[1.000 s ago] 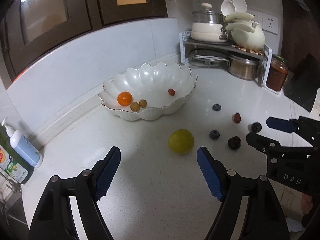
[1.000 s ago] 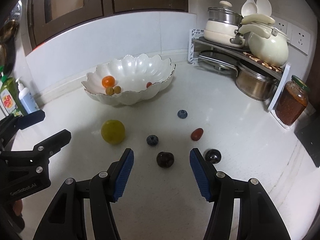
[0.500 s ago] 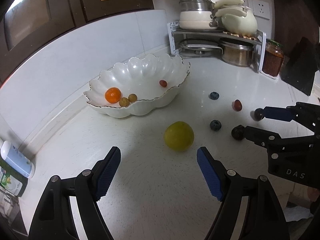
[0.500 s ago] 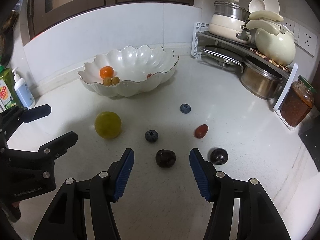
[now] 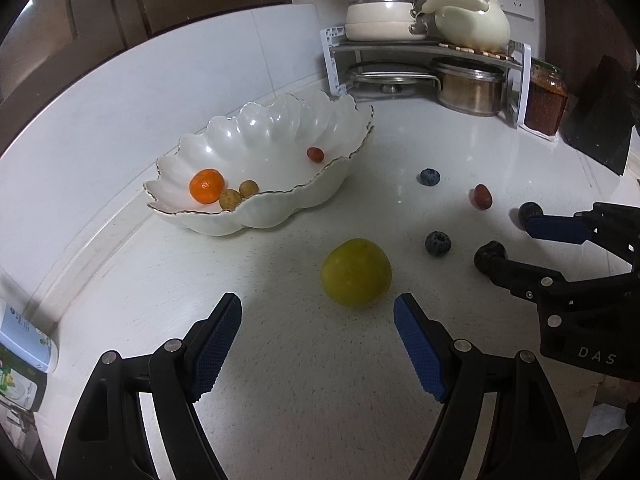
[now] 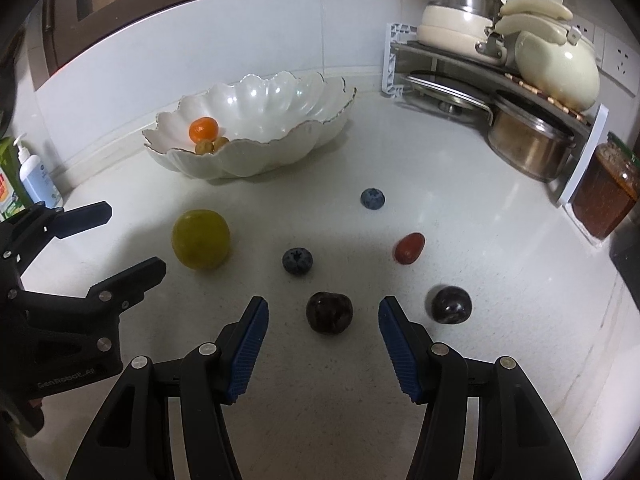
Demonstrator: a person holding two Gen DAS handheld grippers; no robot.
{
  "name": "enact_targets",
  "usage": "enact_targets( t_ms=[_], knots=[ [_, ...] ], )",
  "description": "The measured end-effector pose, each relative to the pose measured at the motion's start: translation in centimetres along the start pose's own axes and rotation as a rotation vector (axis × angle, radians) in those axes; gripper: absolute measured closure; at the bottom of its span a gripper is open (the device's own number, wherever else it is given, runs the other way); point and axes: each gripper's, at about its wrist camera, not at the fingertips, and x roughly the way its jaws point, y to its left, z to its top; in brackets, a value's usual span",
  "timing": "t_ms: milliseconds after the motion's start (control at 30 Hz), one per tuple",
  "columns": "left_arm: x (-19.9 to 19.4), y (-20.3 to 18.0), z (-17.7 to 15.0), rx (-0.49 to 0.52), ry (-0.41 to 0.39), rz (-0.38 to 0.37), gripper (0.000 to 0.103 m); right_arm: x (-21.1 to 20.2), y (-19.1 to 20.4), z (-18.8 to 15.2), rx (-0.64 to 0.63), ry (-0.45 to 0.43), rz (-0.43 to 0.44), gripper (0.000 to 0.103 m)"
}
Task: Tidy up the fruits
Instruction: 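Move the left tool toward the lime while the right tool approaches a dark plum, then close the left tool on the lime while the right tool closes on the plum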
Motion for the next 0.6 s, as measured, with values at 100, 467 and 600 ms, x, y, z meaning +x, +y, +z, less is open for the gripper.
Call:
enact_targets(
  t_ms=[100,467,600],
  knots=[
    [0.6,-0.1,0.2,-0.002,0.008,-0.008,0.024,0.4,-0.2,-0.2,0.022,0.011,0.011,0.045],
    [2.4,-1.0,1.2,0.026,0.016,-0.03,0.026,1.5,-1.0,-0.1,0.05,0.032,0.029,0.046],
    [2.8,-1.2,1.3,0.028,0.024,-0.028,0.027,1.9,-1.0,-0.2,0.044,0.033,0.031,0.049]
  ],
)
